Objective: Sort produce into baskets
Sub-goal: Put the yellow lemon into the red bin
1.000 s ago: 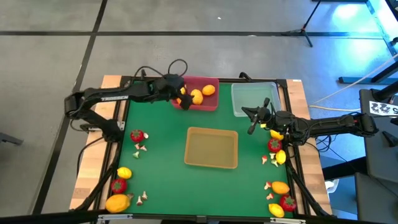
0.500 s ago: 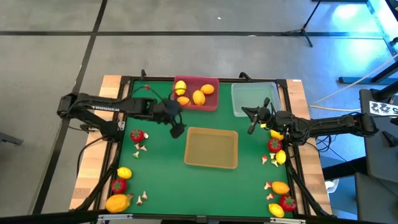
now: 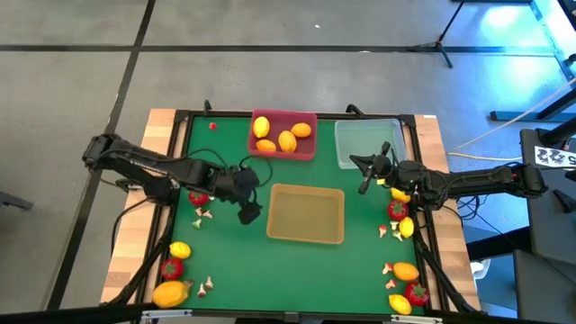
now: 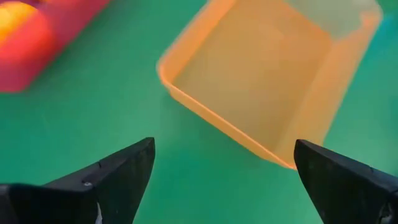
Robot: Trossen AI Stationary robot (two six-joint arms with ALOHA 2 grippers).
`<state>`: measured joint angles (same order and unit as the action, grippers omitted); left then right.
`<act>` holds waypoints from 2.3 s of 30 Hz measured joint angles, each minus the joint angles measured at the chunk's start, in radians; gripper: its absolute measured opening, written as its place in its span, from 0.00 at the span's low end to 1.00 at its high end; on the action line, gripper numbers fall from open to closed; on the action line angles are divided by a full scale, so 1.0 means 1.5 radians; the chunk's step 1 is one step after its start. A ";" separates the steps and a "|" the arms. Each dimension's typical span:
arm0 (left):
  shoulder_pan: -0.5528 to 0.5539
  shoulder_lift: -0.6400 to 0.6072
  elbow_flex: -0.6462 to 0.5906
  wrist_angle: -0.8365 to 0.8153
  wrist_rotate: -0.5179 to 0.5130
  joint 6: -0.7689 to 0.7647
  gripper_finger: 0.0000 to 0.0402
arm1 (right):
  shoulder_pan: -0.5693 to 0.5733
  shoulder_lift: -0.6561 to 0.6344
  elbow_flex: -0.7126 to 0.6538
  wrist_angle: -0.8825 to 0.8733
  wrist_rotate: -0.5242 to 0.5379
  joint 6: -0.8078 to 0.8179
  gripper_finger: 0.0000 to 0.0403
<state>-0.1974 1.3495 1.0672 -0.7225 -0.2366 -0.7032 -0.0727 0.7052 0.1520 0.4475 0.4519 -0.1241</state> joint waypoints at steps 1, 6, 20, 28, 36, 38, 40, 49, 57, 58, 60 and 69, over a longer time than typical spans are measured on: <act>-0.013 0.002 0.000 0.005 -0.002 -0.012 0.94 | 0.000 0.000 0.000 -0.004 0.000 0.008 0.02; -0.074 0.011 0.000 0.021 -0.024 -0.092 0.94 | 0.000 0.000 0.000 -0.029 0.000 0.015 0.02; -0.186 0.091 0.000 0.064 -0.043 -0.224 0.94 | 0.000 0.000 0.000 -0.077 0.000 0.015 0.02; -0.221 0.132 0.000 -0.008 -0.008 -0.232 0.94 | 0.000 0.000 0.000 -0.092 0.000 0.014 0.02; -0.263 0.132 0.000 -0.099 0.012 -0.244 0.94 | 0.000 0.000 0.000 -0.091 0.000 0.008 0.02; -0.271 0.132 0.000 -0.125 0.057 -0.258 0.94 | 0.000 0.000 0.000 -0.091 0.000 0.008 0.02; -0.280 0.132 0.000 -0.156 0.096 -0.291 0.94 | 0.000 0.000 0.000 -0.092 0.000 0.008 0.02; -0.305 0.132 0.000 -0.310 0.250 -0.333 0.94 | 0.000 0.000 0.000 -0.091 0.000 0.011 0.02; -0.309 0.132 -0.034 -0.352 0.340 -0.342 0.94 | 0.000 0.000 0.000 -0.091 0.000 0.012 0.02; -0.310 0.132 -0.043 -0.341 0.352 -0.344 0.94 | 0.000 0.000 0.000 -0.091 0.000 0.012 0.02; -0.314 0.132 -0.060 -0.320 0.372 -0.348 0.94 | 0.000 0.000 0.000 -0.091 0.000 0.012 0.02; -0.332 0.132 -0.094 -0.292 0.397 -0.351 0.94 | 0.000 0.000 0.000 -0.091 0.000 0.012 0.02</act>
<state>-0.6958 1.5475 0.9257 -1.1609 0.3592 -1.2297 -0.0723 0.7050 0.1520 0.3117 0.4522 -0.1062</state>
